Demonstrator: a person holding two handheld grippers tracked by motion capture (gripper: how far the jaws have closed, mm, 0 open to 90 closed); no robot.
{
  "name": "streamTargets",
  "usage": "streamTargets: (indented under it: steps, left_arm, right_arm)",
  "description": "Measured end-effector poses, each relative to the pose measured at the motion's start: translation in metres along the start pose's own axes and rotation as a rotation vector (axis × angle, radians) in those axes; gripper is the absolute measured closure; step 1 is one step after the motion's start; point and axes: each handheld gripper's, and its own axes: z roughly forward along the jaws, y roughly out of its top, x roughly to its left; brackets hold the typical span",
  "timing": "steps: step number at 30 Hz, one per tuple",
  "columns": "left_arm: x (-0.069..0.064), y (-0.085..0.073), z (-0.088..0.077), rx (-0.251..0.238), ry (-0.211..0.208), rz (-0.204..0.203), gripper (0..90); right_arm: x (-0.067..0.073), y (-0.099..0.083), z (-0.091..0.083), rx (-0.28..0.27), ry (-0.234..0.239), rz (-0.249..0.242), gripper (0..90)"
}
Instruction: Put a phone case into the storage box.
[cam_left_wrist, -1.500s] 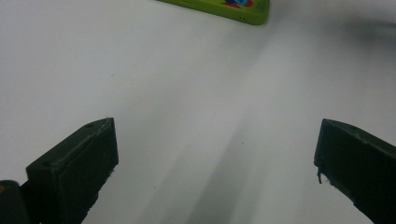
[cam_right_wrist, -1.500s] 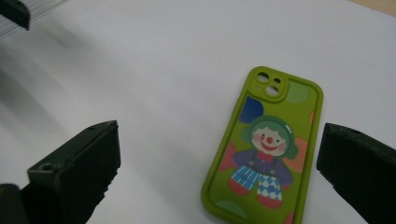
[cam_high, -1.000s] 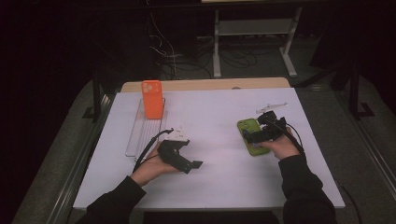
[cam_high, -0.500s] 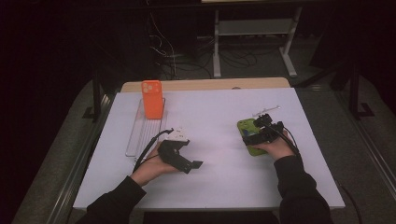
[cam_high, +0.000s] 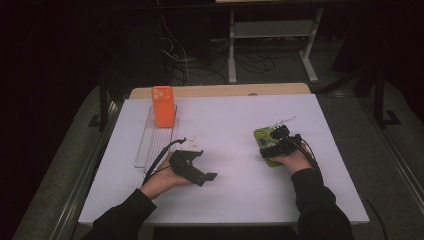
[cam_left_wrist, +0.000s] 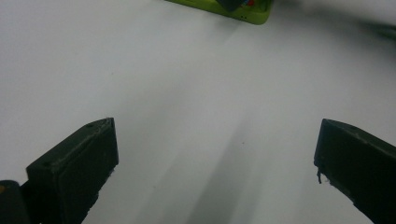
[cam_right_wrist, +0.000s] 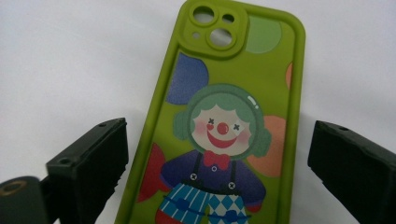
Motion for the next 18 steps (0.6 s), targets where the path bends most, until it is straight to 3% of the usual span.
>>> streamTargets:
  steps: [7,10,18]
  left_arm:
    - [-0.0002,-0.0002,0.0005,0.003,0.001,0.002,0.0]
    - [-0.0001,-0.0002,0.0005,0.003,0.0,0.002,0.0]
    - [-0.0003,-0.0002,0.0006,0.003,0.0,0.001,0.0]
  right_arm:
    - [-0.0001,-0.0016,0.0037,0.024,0.005,0.003,9.8]
    - [0.0,-0.0025,0.0056,0.048,0.016,0.03,9.6]
    - [0.0001,-0.0024,0.0038,0.049,0.014,0.025,15.0]
